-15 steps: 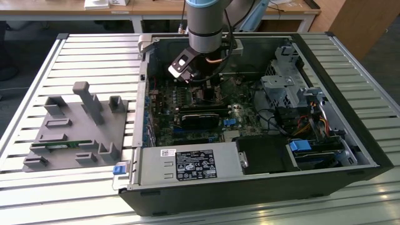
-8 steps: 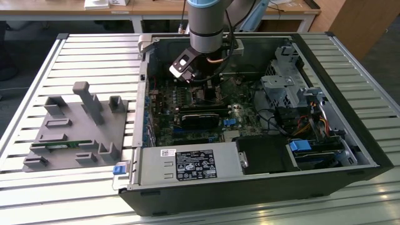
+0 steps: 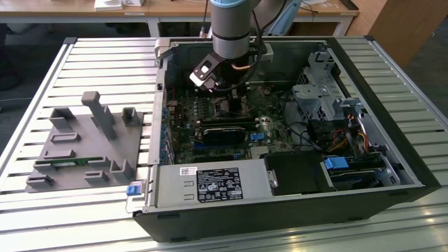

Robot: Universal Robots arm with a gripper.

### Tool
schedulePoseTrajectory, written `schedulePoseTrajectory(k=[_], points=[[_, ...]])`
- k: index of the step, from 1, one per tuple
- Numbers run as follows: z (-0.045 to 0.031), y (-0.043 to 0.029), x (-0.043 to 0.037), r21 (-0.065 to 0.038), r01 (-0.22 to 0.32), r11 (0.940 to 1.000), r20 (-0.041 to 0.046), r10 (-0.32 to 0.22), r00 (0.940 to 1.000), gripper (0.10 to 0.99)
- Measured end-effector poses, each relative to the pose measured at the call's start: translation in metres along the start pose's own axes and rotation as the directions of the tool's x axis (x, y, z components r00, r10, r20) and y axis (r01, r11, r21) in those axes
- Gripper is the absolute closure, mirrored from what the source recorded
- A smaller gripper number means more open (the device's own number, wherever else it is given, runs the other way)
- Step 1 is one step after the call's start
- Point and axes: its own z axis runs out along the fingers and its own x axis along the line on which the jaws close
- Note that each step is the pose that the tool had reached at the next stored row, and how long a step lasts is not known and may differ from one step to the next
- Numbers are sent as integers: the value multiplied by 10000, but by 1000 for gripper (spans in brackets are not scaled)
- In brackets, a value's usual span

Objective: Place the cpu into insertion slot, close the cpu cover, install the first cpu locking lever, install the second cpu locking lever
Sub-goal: 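Place the cpu into insertion slot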

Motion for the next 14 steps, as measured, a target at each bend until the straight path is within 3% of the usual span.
schedulePoseTrajectory(k=[14], points=[[-75, 6, 0, 16, 0, 10000, 3, 0, 10000, 475]])
